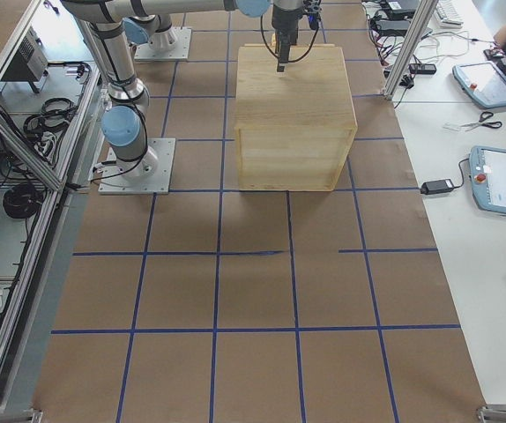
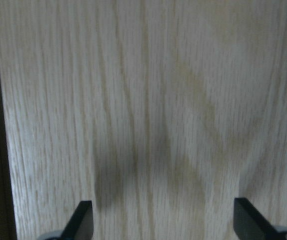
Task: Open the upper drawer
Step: 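Pull the handle with the left gripper, sliding the drawer out, then keep pulling the drawer farther out with the left gripper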
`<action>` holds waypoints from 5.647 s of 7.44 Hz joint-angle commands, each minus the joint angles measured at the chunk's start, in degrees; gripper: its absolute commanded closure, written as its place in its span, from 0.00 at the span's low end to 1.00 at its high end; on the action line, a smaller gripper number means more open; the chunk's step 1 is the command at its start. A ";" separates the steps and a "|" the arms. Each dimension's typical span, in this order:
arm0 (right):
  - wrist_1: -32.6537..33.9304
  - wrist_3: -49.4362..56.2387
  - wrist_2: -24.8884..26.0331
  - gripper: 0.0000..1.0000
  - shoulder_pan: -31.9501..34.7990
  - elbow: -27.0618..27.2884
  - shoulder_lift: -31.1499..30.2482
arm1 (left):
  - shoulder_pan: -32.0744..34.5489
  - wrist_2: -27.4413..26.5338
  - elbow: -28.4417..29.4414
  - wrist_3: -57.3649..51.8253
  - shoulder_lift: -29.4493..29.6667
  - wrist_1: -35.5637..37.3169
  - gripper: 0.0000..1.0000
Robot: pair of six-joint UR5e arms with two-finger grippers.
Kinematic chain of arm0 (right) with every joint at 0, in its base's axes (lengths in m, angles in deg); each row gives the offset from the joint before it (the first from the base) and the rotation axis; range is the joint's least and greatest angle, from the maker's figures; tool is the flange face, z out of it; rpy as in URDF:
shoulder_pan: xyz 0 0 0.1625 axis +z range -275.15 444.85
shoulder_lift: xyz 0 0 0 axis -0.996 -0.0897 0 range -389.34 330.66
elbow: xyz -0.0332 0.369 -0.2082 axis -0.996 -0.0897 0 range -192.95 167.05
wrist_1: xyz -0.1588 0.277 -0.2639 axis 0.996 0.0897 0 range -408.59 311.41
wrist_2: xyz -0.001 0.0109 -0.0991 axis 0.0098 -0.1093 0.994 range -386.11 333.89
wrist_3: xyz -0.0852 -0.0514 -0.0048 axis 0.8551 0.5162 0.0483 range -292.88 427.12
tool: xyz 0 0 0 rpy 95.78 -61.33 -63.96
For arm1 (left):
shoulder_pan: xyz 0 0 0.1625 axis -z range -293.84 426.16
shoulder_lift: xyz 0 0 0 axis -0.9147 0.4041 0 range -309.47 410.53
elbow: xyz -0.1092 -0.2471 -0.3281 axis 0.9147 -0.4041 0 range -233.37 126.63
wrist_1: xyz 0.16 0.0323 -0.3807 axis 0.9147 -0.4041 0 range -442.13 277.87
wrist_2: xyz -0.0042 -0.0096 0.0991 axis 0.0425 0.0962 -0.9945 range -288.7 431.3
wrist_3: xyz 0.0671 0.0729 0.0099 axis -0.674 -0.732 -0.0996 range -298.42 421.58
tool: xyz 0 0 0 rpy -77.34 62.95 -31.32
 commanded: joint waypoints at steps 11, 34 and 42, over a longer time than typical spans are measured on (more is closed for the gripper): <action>0.00 0.02 0.00 0.00 0.02 0.08 0.00 | -4.73 0.62 0.46 -4.53 -2.09 -4.36 0.00; 0.00 0.02 0.00 0.00 0.02 0.08 0.00 | -7.62 -2.88 0.64 -7.24 -1.91 -7.07 0.00; 0.00 0.02 0.00 0.00 0.02 0.08 0.00 | -8.07 -3.41 0.55 -10.31 -2.27 -8.31 0.00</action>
